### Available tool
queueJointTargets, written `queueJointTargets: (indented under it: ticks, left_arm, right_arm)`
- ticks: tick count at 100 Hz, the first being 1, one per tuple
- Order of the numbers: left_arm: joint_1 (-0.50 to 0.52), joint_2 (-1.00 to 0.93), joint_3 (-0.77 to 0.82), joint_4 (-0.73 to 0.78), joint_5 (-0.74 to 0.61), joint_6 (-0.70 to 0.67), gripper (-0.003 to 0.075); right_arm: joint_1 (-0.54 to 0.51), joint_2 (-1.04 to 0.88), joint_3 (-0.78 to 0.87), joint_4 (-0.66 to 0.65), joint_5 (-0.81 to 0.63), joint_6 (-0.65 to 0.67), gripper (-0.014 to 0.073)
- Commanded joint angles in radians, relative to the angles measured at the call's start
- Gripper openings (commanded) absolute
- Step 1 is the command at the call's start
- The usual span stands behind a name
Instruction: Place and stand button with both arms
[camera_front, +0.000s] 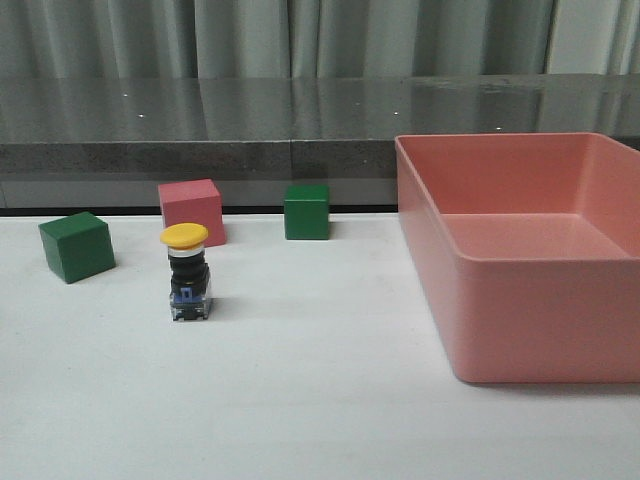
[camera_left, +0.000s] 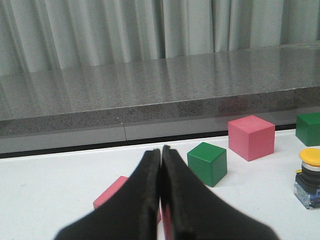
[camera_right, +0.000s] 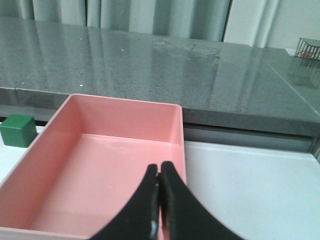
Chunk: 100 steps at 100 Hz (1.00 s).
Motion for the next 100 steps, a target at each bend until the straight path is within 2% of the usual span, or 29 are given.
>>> queueJointTargets:
  ticks: [1,20,33,48,70,100]
  left_arm:
    - [0.002,-0.033,0.030,-0.011,-0.085,-0.011,-0.0019]
    - [0.002,-0.033,0.030,-0.011,-0.085,-0.011,-0.0019]
    - [0.002,-0.033,0.030,-0.011,-0.085,-0.011,-0.0019]
    - [0.002,-0.033,0.030,-0.011,-0.085,-0.011,-0.0019]
    - [0.002,-0.031,0.030,-0.011,-0.085,-0.011,-0.0019]
    - [0.002,-0.031,0.030,-0.011,-0.085,-0.011,-0.0019]
  right_arm:
    - [-0.006,-0.010,-0.025,0.093,-0.067,-0.087,-0.0062]
    - [-0.055,-0.105,0.068,0.350,-0.148,-0.305,-0.0062]
    - [-0.133,-0.193,0.175,0.488,-0.226,-0.367,-0.0062]
    - [-0.172,-0.295,0.287,0.497,-0.288,-0.367,-0.0062]
    - [-0.172,-0.287,0.410,0.488,-0.381,-0.367,-0.0062]
    - [-0.172,-0.287,0.408,0.488,-0.363,-0.367,-0.0062]
